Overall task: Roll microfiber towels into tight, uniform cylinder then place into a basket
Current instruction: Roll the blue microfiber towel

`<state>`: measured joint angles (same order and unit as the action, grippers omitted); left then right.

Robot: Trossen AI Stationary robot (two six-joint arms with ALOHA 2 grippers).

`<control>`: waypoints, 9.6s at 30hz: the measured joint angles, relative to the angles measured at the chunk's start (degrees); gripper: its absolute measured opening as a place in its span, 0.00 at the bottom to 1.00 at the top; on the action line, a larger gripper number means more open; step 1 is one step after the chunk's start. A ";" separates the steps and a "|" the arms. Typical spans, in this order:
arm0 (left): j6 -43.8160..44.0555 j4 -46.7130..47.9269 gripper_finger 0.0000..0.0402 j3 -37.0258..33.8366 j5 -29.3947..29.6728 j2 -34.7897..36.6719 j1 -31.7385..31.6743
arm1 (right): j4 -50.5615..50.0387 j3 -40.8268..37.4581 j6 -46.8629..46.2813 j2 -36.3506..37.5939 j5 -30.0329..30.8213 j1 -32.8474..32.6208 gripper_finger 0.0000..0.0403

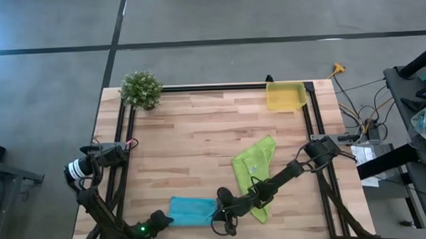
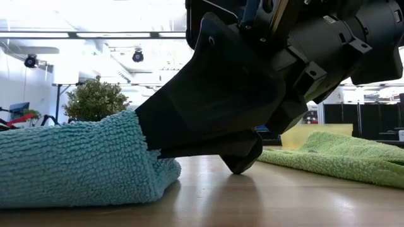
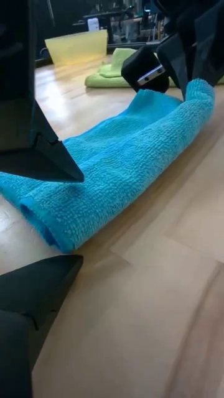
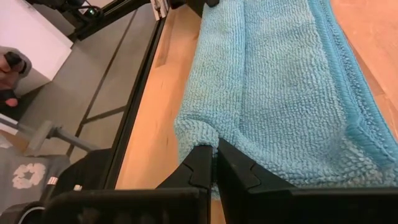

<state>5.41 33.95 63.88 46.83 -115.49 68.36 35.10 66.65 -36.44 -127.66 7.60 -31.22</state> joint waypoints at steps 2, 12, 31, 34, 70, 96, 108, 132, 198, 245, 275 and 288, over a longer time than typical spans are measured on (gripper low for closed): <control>0.47 0.00 0.46 -0.07 0.22 -0.39 -0.02 | -0.01 0.00 0.02 0.00 0.03 -0.02 0.02; 9.48 -0.65 0.16 0.26 -1.56 -0.54 -1.24 | -0.16 0.24 -0.07 -0.11 0.07 -0.11 0.02; 44.88 -0.42 0.02 -3.11 -3.92 8.16 -0.65 | 4.60 0.13 -13.47 0.03 0.44 -0.37 0.02; 51.43 -0.90 0.02 -4.78 -1.51 10.27 0.10 | 5.21 -0.60 -15.59 0.17 2.08 -0.98 0.02; 75.21 -57.48 0.02 -34.91 -0.06 15.80 -2.16 | -0.72 -3.97 -9.44 0.59 7.19 -4.02 0.02; 74.73 -57.16 0.02 -35.15 -3.50 16.23 -3.39 | -54.04 18.42 46.08 6.01 28.25 -10.46 0.36; 75.27 -56.81 0.02 -35.38 -12.31 20.16 -7.02 | -52.49 26.10 92.76 -3.46 48.19 -14.63 0.34; 82.81 -54.05 0.02 -37.75 -19.94 26.59 -11.76 | -49.69 26.53 112.89 -6.64 42.60 -10.40 0.25; 77.35 -49.81 0.02 -36.46 -23.96 26.72 -15.79 | 1.28 -13.31 26.95 6.92 -22.38 11.55 0.02; 27.43 -16.26 0.22 -23.19 -26.77 31.44 -21.64 | 0.65 -14.64 11.69 4.63 -14.54 7.63 0.02; -13.43 -28.38 0.55 -17.56 -0.87 18.52 -17.29 | 0.34 -14.64 9.04 4.76 -13.42 7.54 0.02; -4.22 -16.71 0.70 -8.66 -13.63 16.13 -24.21 | 0.92 -14.64 8.65 4.76 -12.00 7.52 0.02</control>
<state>1.19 17.24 55.22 33.21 -99.36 44.15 36.02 52.01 -27.79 -122.89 -4.40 -23.70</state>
